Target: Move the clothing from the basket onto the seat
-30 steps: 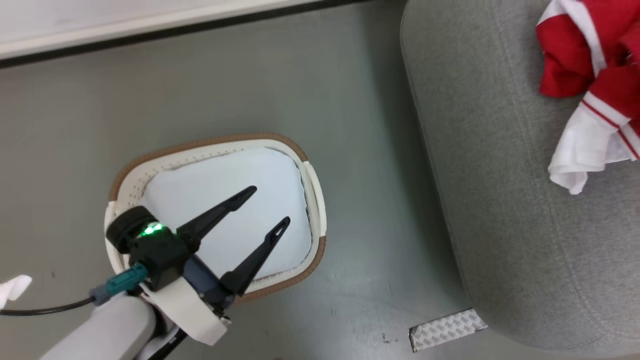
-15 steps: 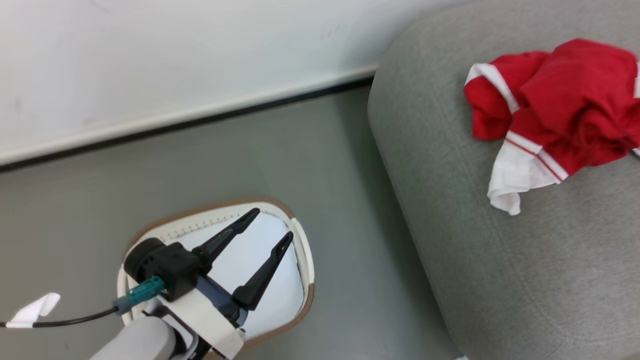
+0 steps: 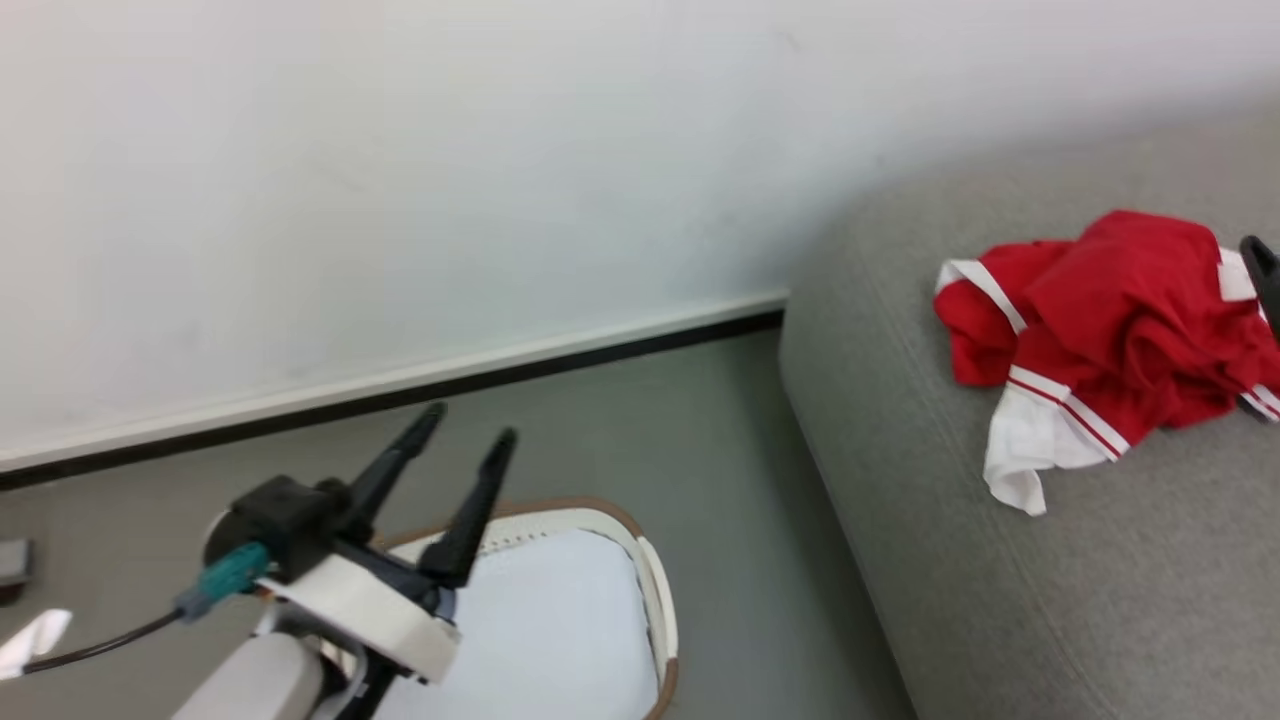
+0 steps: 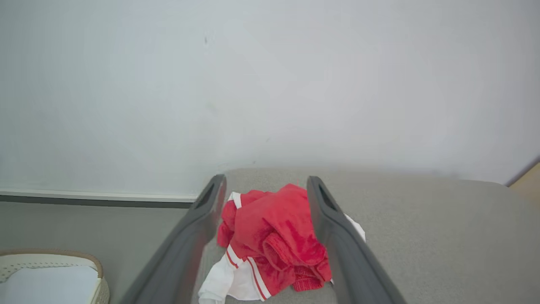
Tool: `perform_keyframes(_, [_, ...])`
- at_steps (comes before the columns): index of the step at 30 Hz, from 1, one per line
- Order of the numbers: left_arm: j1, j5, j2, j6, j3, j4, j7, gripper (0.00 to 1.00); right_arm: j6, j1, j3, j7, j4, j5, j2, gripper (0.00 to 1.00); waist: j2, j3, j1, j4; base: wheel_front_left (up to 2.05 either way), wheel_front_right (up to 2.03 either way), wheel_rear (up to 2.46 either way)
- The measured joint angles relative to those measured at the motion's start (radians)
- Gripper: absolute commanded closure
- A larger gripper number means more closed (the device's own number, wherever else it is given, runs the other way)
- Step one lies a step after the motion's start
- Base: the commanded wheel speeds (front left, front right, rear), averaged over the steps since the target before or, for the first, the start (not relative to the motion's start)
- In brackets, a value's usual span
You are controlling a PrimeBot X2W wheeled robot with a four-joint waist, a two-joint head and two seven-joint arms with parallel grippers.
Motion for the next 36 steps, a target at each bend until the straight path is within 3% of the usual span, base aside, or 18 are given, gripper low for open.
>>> perform_keyframes(6, [0.070,-0.006,0.001,0.030,0.146,0.030,0.000,0.00,0.000,-0.001,0.067,-0.138,0.003,0.039,0.005,0.00,0.0000,-0.062,-0.0001,0.070,0.00,0.00,0.00])
perform_keyframes(13, [0.155,-0.013,-0.023,0.020,0.259,0.067,0.000,0.00,0.000,0.043,0.104,-0.326,0.040,0.035,0.080,0.00,0.0000,-0.102,0.0000,0.156,0.00,0.00,0.00])
perform_keyframes(21, [0.226,0.016,-0.083,0.010,0.370,0.107,0.000,0.00,0.000,0.210,0.140,-0.547,0.092,-0.014,0.241,0.00,0.0000,-0.134,0.0000,0.237,0.00,0.00,0.00])
perform_keyframes(28, [0.274,0.085,-0.156,-0.017,0.466,0.143,0.000,0.00,0.000,0.319,0.172,-0.748,0.230,-0.061,0.357,0.00,0.0000,-0.142,0.0001,0.270,0.00,0.00,0.00])
perform_keyframes(36, [0.322,0.203,-0.247,-0.059,0.560,0.177,0.000,0.00,0.000,0.352,0.212,-0.809,0.351,-0.109,0.411,0.00,0.0000,-0.148,0.0001,0.265,0.00,0.00,0.00])
